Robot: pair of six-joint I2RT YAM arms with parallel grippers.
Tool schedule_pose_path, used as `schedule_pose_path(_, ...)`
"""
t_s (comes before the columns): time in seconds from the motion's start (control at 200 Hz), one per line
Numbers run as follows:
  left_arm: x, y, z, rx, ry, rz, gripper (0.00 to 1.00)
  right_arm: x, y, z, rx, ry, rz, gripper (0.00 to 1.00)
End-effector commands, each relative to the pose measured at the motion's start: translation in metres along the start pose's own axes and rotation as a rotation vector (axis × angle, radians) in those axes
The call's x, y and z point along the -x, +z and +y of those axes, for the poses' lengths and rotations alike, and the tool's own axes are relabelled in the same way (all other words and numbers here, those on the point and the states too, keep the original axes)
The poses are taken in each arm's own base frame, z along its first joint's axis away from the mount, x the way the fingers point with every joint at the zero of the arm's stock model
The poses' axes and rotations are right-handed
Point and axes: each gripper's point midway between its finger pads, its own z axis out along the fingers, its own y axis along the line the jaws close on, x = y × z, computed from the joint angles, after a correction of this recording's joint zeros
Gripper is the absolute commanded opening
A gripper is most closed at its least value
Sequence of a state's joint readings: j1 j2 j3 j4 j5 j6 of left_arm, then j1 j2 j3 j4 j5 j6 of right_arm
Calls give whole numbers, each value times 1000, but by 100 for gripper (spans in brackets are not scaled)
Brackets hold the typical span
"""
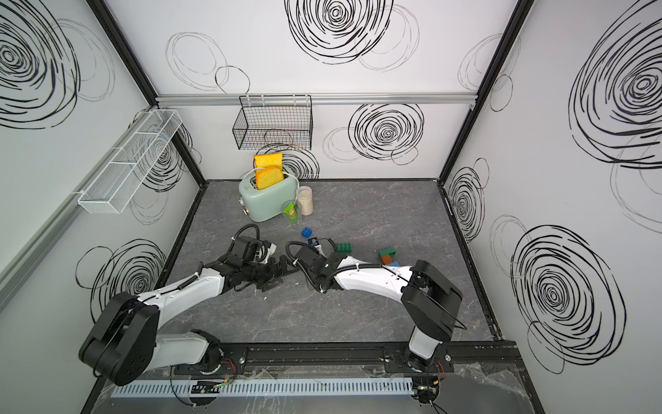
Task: Assemble the letter f with lego
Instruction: Assemble the lego brick with the lego brick.
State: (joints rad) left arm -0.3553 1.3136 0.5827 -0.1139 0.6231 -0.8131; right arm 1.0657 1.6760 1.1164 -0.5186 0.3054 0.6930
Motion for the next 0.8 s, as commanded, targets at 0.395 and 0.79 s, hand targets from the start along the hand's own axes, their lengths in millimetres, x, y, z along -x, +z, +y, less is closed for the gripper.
schedule_pose_path(0.395, 13, -17, 1, 38, 60, -55, 100, -22, 6, -7, -47, 9, 102, 40)
schedule_pose_path(0.79, 13, -17, 1, 39, 59, -59, 100, 5, -14, -2, -39, 13, 33, 49)
